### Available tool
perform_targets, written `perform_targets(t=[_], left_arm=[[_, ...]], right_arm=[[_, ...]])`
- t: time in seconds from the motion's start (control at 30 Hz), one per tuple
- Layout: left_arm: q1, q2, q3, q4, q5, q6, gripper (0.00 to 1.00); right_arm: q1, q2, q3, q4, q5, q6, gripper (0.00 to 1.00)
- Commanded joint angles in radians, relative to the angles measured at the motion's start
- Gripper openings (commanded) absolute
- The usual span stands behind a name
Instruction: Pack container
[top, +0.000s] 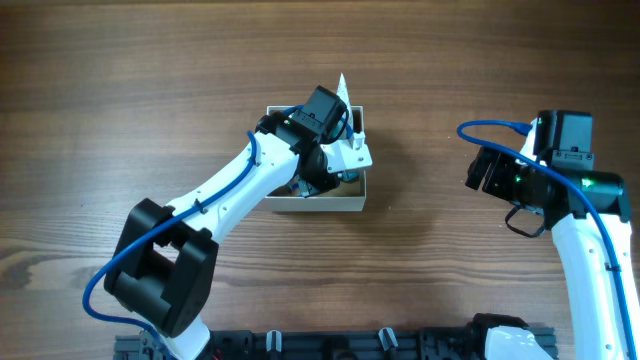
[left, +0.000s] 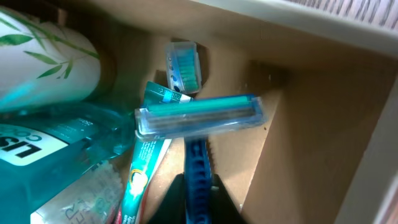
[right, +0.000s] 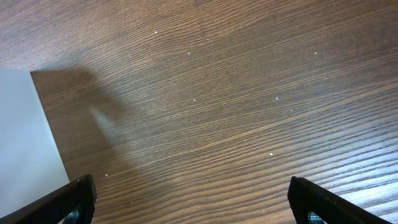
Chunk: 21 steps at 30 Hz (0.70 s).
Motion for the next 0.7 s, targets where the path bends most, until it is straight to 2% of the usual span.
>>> perform_targets(t=[0.0,0.07,0.1,0.13,0.23,0.3,0.37,0.47,0.57,0.6,0.67], left_arm=[[0.005,0.001,0.006,0.000,0.009,0.024,0.51],[0.005,-0.003,0.006,-0.010,0.008,0.023,0.77],[0.004,-0.013,0.006,-0.018,0.008,0.023,0.84],[0.004,-0.031,0.006,-0.025,0.008,0.012,0.98],[0.004,-0.177,0.006,-0.060,-0.009,-0.127,1.00],[0.013,-0.297,0.006,-0.080,-0.090,-0.250,1.00],[0.055,-0.384,0.006,-0.082,-0.140,-0.370,1.00],[0.180,-0.444,0.006,-0.045,-0.142,-0.481,1.00],[0.402,-0.423,0.006,0.050,-0.137,-0.683,1.00],[0.483,-0.404,0.006,0.091,-0.121,-0.747,1.00],[0.560,-0.379,0.006,0.110,-0.049,-0.771,1.00]], right_arm=[[-0.004,0.004,-0.001,0.002,-0.005,-0.010,1.00],[-0.004,0.004,-0.001,0.001,-0.005,-0.010,1.00],[-0.004,0.004,-0.001,0.000,-0.005,-0.010,1.00],[-0.004,0.004,-0.001,0.000,-0.007,-0.008,1.00],[-0.004,0.004,-0.001,0.024,-0.009,0.001,1.00],[-0.004,0.004,0.001,0.050,-0.056,-0.082,0.99],[-0.002,0.004,0.018,0.091,-0.064,-0.082,0.93],[0.003,0.005,0.074,0.156,-0.064,-0.124,0.88],[0.056,0.048,0.133,0.309,-0.020,-0.218,0.87],[0.076,0.093,0.133,0.387,0.011,-0.219,0.96],[0.085,0.161,0.133,0.473,0.011,-0.219,1.00]])
